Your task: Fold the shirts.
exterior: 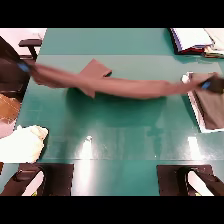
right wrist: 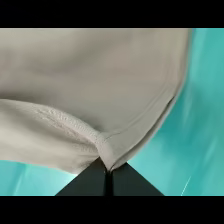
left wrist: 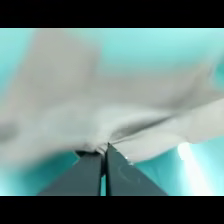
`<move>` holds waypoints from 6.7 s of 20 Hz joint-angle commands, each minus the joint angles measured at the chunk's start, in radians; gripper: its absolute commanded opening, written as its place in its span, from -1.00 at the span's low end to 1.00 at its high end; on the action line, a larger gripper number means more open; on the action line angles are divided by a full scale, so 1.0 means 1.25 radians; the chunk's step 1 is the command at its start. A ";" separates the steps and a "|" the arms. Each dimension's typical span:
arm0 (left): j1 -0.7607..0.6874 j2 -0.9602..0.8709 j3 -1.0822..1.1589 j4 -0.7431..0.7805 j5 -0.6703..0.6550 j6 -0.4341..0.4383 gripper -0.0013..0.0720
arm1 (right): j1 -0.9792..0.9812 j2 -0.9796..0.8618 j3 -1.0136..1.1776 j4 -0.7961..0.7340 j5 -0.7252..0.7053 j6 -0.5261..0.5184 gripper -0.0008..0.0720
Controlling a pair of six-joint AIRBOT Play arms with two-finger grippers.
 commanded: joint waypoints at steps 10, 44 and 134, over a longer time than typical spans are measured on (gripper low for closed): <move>0.000 0.015 0.588 0.005 0.086 -0.060 -0.90 | 0.004 -0.050 0.721 -0.107 0.154 0.087 -0.94; -0.021 -0.739 0.024 0.144 -0.101 0.011 -0.48 | 0.064 -0.569 0.107 -0.094 -0.017 0.048 -0.06; -0.022 -0.460 -0.214 -0.078 0.106 0.078 -0.89 | -0.159 -0.552 -0.043 0.016 0.052 -0.101 0.69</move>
